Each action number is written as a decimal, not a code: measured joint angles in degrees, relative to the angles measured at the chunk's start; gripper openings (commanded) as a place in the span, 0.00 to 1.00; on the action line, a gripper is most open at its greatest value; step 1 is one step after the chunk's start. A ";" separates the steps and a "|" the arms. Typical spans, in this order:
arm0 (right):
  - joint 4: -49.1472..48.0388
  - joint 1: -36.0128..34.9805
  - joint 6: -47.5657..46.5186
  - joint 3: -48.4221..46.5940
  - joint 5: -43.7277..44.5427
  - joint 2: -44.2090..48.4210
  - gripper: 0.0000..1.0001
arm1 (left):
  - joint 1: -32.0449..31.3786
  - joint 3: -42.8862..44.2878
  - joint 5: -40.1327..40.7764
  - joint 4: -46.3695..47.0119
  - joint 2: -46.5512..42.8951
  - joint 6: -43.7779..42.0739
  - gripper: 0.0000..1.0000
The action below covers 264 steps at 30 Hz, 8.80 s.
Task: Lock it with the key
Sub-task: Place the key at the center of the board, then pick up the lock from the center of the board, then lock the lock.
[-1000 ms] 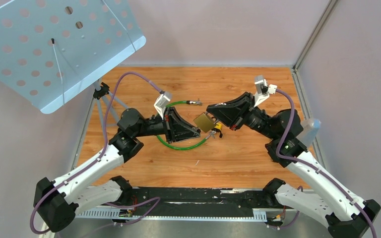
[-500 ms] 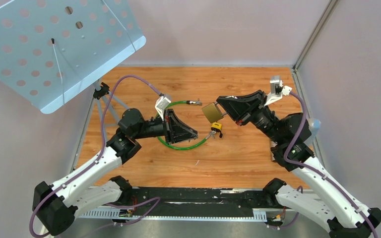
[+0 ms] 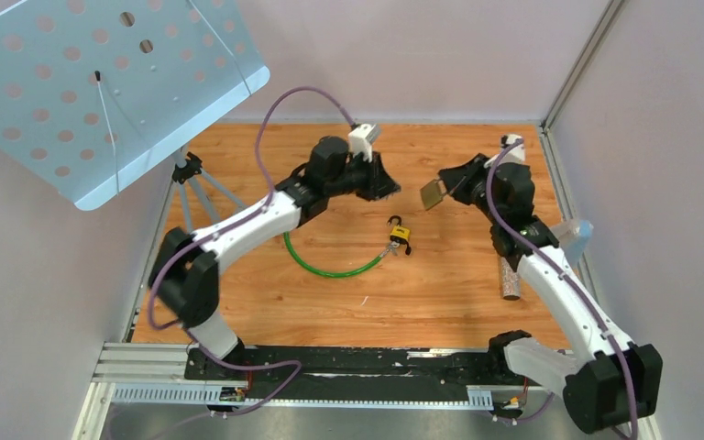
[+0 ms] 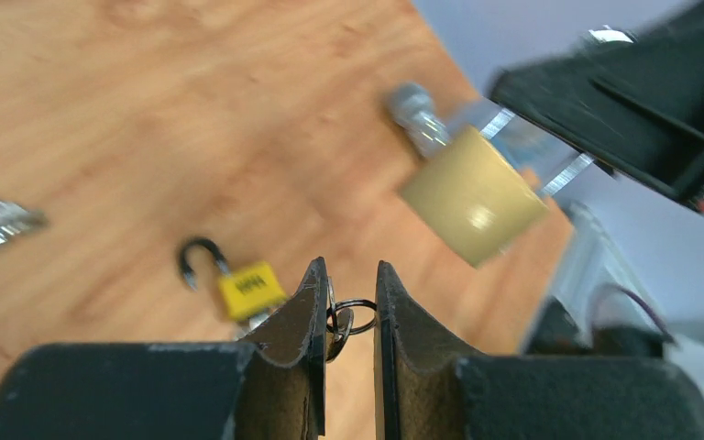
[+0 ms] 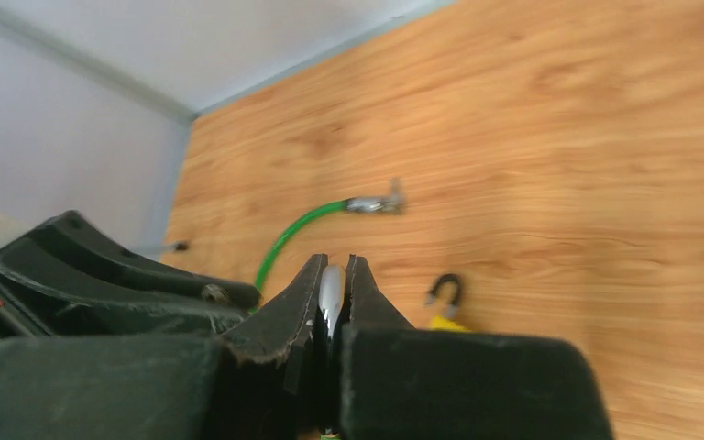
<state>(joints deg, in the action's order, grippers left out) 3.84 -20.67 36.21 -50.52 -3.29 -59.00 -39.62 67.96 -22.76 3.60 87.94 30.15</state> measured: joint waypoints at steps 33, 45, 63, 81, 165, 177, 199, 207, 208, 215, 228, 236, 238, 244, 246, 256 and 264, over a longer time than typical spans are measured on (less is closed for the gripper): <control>-8.83 25.81 -0.85 -13.38 -36.81 -51.95 0.02 | 2.54 45.70 -1.62 10.01 58.45 21.66 0.27; -11.45 26.21 0.66 -15.93 -39.74 -58.84 0.16 | 2.97 45.22 -0.28 9.11 58.47 24.41 0.61; 3.17 24.87 -0.46 -20.39 -16.22 -53.13 0.75 | 2.97 33.00 11.56 1.14 45.00 13.44 1.00; 12.96 1.70 -7.17 -14.64 1.75 -37.42 0.80 | 5.07 3.87 27.85 -6.38 9.01 -0.17 1.00; 13.94 -21.14 37.16 -12.09 23.28 -7.45 0.36 | -4.94 -24.30 15.93 52.41 -4.98 -0.28 0.85; 14.34 -21.09 40.89 -10.32 21.70 -6.99 0.36 | -10.51 -23.10 25.18 59.71 1.92 -2.73 0.57; 14.12 -21.00 43.67 -9.31 21.64 -6.03 0.65 | -14.58 -24.90 36.48 72.17 4.81 -4.48 0.00; 13.81 -17.05 41.94 -8.50 20.52 -5.53 0.88 | -13.70 -26.36 35.45 66.97 4.46 -4.20 0.00; 13.86 -16.09 41.35 -7.74 20.24 -4.87 0.88 | -13.00 -26.47 34.12 65.05 4.00 -3.65 0.00; 12.76 -5.22 28.04 -3.82 12.39 2.93 0.80 | -4.20 -28.52 17.51 55.28 -3.06 0.33 0.00; 3.72 -2.62 -9.44 -7.41 -37.64 4.79 0.41 | 1.84 -17.07 -18.97 26.51 -16.09 2.10 0.00; -1.75 -5.90 -16.98 -7.41 -45.29 5.99 0.27 | 2.27 -16.17 -27.63 21.73 -16.68 8.50 0.00; -1.55 -5.90 -17.66 -7.43 -45.40 5.88 0.27 | 2.27 -16.52 -28.46 22.03 -17.73 9.01 0.00; 1.07 -5.90 -19.37 -7.43 -46.03 5.20 0.23 | 2.27 -17.27 -30.14 22.73 -21.77 8.98 0.00; 1.73 -5.90 -19.43 -7.43 -45.70 5.18 0.20 | 2.27 -17.33 -31.04 23.34 -22.03 8.98 0.00; 6.69 -5.90 -16.55 -7.34 -45.92 1.11 0.12 | 2.29 -18.56 -32.44 24.46 -22.12 6.10 0.00; 9.40 -5.88 -14.86 -5.90 -49.00 3.45 0.21 | 2.27 -18.73 -32.76 26.08 -22.14 3.85 0.00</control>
<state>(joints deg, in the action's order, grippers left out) 13.23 -26.55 21.34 -56.42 -52.29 -55.55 -37.34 49.23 -55.53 29.67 65.80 34.00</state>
